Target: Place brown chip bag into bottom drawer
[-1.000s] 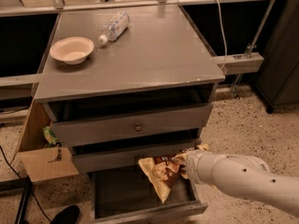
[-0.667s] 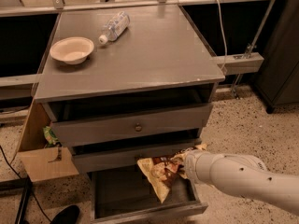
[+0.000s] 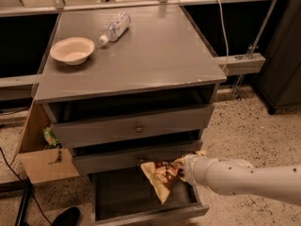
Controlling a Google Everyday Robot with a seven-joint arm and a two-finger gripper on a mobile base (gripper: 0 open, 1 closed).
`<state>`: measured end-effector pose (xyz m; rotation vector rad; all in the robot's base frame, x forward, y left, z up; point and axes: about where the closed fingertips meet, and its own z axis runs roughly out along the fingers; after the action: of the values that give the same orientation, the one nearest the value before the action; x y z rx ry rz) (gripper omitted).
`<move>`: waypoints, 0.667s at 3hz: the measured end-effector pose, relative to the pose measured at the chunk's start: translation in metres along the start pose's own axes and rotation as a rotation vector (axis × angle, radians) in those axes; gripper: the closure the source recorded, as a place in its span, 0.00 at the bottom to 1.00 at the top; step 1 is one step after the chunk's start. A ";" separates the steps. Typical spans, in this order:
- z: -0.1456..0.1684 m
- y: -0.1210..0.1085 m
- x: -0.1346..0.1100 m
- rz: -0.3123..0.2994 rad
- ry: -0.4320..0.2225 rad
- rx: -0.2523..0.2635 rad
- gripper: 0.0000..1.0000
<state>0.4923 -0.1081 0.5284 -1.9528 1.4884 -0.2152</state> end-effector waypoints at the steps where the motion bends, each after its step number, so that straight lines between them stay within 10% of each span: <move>1: 0.028 0.013 0.011 0.023 0.008 -0.007 1.00; 2: 0.051 0.033 0.018 0.060 0.008 0.005 1.00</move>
Offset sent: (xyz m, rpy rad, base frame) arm 0.0029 0.0022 -0.1046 0.0533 0.0178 -0.0988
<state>0.4977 -0.1083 0.4651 -1.9026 1.5480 -0.2001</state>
